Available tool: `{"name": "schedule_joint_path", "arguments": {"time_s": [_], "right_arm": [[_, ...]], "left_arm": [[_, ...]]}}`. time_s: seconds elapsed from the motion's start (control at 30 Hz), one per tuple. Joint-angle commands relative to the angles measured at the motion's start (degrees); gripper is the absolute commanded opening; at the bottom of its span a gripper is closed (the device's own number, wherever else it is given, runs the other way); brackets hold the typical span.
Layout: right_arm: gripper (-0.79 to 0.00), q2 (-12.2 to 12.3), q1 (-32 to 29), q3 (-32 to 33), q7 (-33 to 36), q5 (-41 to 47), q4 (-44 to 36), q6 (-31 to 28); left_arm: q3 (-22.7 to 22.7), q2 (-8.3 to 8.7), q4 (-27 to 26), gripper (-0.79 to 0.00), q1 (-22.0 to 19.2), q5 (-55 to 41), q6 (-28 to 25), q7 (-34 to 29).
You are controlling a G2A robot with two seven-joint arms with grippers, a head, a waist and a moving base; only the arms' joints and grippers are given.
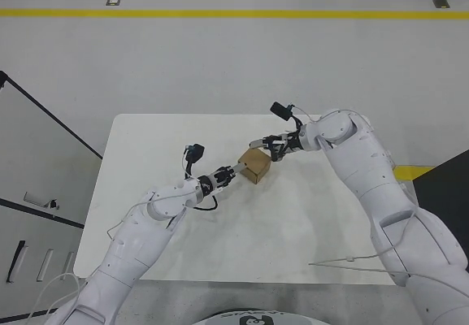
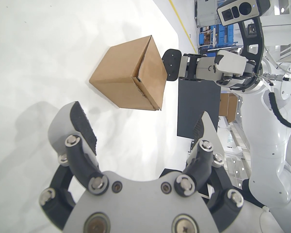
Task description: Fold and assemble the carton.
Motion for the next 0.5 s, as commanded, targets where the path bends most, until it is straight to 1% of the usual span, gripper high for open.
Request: {"name": "schedule_joint_path", "arguments": {"time_s": [0.0,0.1,0.23,0.47], "right_arm": [[0.0,-0.13,-0.06,-0.14,1.02,1.15,0.31,-0.18],[0.0,-0.29,-0.07,-0.22,2.65,3.0,0.87,-0.28],[0.0,-0.09,0.13,0.17,2.91,3.94,1.19,-0.52],[0.0,1.55,-0.59,3.05,3.94,5.06,-0.83,-1.43]], "left_arm": [[-0.02,0.0,0.14,0.0,-0.01,0.07,-0.02,0.09],[-0.03,-0.01,0.24,0.0,0.01,0.01,0.02,0.11],[-0.09,0.02,0.06,0.0,0.13,0.24,0.0,0.12],[-0.13,0.06,-0.2,0.0,0.19,0.54,0.01,0.01]]}}
